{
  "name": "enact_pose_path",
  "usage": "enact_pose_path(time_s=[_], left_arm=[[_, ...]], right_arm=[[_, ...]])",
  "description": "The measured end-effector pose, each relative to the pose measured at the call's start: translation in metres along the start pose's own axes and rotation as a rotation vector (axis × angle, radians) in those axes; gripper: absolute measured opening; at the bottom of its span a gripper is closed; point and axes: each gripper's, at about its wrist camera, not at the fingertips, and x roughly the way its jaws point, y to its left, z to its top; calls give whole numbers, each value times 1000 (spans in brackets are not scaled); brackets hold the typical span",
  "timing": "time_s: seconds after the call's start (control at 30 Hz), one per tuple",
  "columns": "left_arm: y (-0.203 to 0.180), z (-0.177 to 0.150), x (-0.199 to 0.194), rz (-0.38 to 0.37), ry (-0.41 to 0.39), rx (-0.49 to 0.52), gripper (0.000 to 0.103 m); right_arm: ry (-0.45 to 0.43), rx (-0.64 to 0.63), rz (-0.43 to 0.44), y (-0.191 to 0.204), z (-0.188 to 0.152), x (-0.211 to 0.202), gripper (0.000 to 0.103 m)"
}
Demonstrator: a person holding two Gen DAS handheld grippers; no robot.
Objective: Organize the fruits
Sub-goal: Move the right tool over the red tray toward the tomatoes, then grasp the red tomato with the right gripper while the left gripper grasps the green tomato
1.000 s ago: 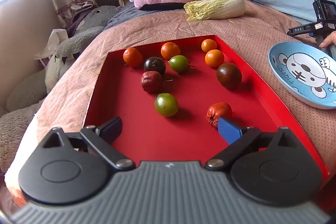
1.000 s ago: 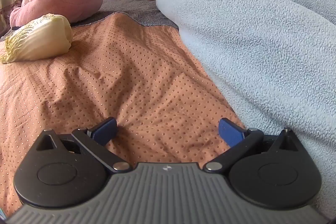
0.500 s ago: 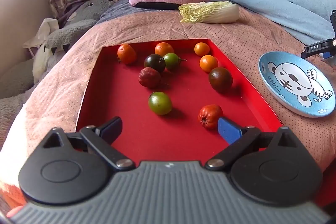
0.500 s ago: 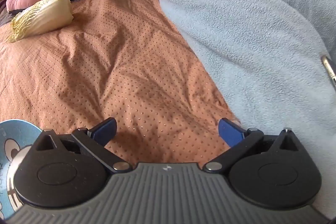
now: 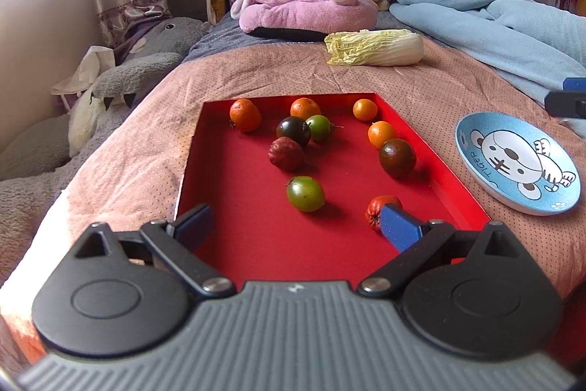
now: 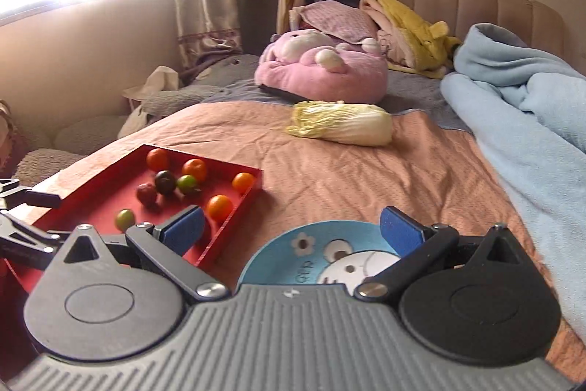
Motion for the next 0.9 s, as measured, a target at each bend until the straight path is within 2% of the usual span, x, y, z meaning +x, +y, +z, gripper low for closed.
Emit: enact_pose_path(time_s=[0.07,0.13,0.17,0.27,0.37,0.43,0.5,0.57,0.73,0.9], left_arm=[[0,-3,2,43,-15,-3,99],[0,-4,0,42,-31,1,99],[0,-5,-1,34,-39,3,99],[1,-5,1,27,-46,3,99],[7,-2,6,36,-53,-40,93],[13,2,12,26,-39,-75,81],[14,4,18,-8,-23,-79,75],[10,5,22,-21,-18,-53,74],[-6,7,34,-46,11,33,72],[-4,10,51,-46,74,17,65]], right_arm=[[18,-7,62,15,-10,5,101],[43,-34,114,21,-22,8,96],[51,-52,120,26,-22,10,91],[76,-96,146,32,-19,20,86],[106,-172,194,47,-26,31,81],[125,-228,214,59,-33,42,78],[153,-241,235,66,-37,56,72],[180,-235,250,70,-40,70,65],[198,-260,258,78,-38,92,62],[218,-305,265,90,-34,112,58]])
